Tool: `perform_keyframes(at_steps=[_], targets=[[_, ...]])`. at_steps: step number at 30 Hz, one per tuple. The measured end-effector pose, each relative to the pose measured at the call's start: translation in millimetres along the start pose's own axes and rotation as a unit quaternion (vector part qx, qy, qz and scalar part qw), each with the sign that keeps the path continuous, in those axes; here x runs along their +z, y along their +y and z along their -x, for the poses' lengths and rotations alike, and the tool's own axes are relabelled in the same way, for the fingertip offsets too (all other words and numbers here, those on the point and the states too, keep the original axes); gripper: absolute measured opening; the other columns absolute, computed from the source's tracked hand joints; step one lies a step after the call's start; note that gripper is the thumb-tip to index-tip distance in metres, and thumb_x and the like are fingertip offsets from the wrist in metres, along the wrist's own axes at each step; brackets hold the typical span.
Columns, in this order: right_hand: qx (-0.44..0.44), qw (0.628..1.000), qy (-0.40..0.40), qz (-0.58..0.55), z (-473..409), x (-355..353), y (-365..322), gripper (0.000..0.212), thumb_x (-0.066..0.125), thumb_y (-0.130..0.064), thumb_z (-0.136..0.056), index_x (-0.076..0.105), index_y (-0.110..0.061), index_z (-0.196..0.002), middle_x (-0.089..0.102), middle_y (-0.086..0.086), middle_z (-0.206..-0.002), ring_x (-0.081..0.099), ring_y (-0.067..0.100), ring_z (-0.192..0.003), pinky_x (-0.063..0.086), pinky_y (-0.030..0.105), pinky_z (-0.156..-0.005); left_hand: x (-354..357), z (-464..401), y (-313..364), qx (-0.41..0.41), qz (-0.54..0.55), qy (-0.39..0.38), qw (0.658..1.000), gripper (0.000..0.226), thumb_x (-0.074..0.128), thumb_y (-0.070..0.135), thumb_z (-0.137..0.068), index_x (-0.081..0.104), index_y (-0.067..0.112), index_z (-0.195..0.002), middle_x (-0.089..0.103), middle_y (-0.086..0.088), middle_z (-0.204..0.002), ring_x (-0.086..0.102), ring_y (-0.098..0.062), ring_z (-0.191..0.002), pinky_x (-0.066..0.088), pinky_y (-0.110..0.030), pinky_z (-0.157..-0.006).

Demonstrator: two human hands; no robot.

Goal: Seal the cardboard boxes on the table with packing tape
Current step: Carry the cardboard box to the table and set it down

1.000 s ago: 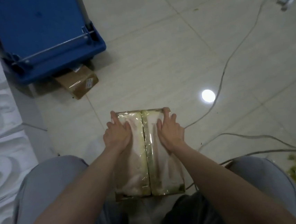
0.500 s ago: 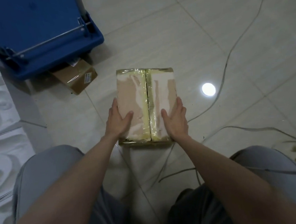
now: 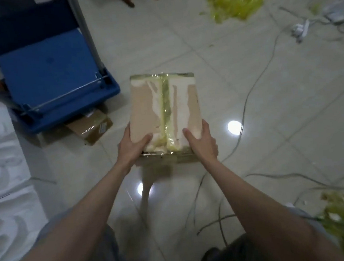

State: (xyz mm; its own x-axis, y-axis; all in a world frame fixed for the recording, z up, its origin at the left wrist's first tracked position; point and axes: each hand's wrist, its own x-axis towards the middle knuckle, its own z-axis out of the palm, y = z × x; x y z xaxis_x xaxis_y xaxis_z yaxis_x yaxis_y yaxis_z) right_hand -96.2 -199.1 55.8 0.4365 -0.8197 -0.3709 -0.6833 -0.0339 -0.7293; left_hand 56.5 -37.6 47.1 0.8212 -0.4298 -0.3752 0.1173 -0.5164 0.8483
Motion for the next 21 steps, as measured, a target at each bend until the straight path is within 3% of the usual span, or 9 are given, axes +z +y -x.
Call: perform_keyframes(at_steps=[6, 11, 16, 21], targets=[[-0.05, 0.996, 0.035, -0.062, 55, -144, -183, 0.072, 0.062, -0.065, -0.088, 0.032, -0.042, -0.15, 0.062, -0.001, -0.133, 0.053, 0.031, -0.122, 0.043, 0.042, -0.105, -77, 43, 224, 0.043, 0.029, -0.017, 0.998, 0.092, 0.08, 0.049, -0.079, 0.031, 0.031, -0.155, 0.053, 0.005, -0.141, 0.052, -0.018, -0.124, 0.045, -0.036, -0.104], [-0.07, 0.992, 0.054, -0.089, 121, -278, -332, 0.068, 0.066, -0.057, -0.088, 0.038, -0.04, -0.149, 0.061, -0.01, -0.125, 0.054, 0.021, -0.114, 0.04, 0.032, -0.094, -136, 122, 405, 0.098, 0.01, -0.005, 0.995, 0.085, 0.076, 0.044, -0.085, 0.031, 0.027, -0.155, 0.053, 0.006, -0.137, 0.05, -0.012, -0.118, 0.041, -0.019, -0.086], [-0.066, 0.994, 0.072, -0.055, 185, -398, -461, 0.064, 0.058, -0.055, -0.091, 0.034, -0.037, -0.148, 0.058, 0.003, -0.132, 0.049, 0.031, -0.112, 0.036, 0.039, -0.092, -190, 197, 564, 0.128, 0.017, -0.009, 0.992, 0.082, 0.074, 0.043, -0.085, 0.03, 0.033, -0.154, 0.051, 0.011, -0.129, 0.049, -0.016, -0.115, 0.045, -0.032, -0.091], [-0.082, 0.993, 0.09, 0.003, 234, -492, -562, 0.059, 0.051, -0.053, -0.094, 0.038, -0.023, -0.143, 0.056, 0.013, -0.135, 0.051, 0.039, -0.121, 0.041, 0.045, -0.097, -237, 251, 685, 0.159, -0.023, -0.029, 0.987, 0.081, 0.068, 0.062, -0.077, 0.037, 0.039, -0.148, 0.058, 0.007, -0.137, 0.055, -0.023, -0.122, 0.048, -0.048, -0.103]])
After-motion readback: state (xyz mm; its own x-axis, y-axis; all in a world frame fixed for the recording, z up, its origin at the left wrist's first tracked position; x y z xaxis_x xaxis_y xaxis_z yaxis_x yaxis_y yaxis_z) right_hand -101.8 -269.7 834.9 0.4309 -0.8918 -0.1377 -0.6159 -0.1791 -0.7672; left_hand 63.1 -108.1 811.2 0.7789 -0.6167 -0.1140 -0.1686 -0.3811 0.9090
